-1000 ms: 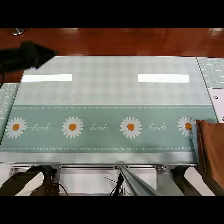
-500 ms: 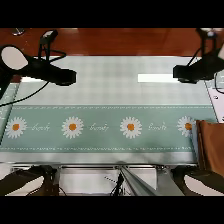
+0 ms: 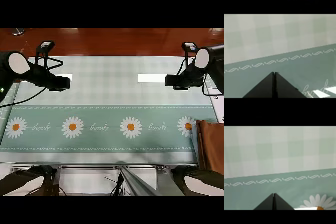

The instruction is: Fold the shirts.

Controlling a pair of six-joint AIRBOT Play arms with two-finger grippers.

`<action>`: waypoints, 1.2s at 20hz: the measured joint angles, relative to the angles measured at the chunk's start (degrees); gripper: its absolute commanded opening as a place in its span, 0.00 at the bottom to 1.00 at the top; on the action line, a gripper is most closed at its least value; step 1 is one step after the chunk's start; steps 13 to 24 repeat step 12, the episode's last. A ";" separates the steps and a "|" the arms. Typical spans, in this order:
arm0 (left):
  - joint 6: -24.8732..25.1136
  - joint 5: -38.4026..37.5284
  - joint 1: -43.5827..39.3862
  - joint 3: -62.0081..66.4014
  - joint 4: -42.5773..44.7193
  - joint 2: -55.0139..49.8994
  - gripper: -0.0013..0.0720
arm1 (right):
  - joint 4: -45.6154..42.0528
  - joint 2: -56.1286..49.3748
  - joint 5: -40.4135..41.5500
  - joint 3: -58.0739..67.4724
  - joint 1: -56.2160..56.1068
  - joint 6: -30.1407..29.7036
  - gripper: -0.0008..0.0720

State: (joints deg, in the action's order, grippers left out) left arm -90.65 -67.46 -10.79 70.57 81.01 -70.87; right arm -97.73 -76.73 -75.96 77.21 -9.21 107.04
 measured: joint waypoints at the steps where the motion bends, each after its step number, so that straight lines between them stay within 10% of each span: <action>1: 0.00 0.00 0.00 -0.02 0.13 0.00 0.06 | 0.00 -0.07 0.02 -0.04 0.00 0.13 0.04; 24: -0.17 -0.11 0.00 -0.04 0.42 0.00 0.06 | -0.33 -0.17 0.02 -0.04 0.00 0.35 0.04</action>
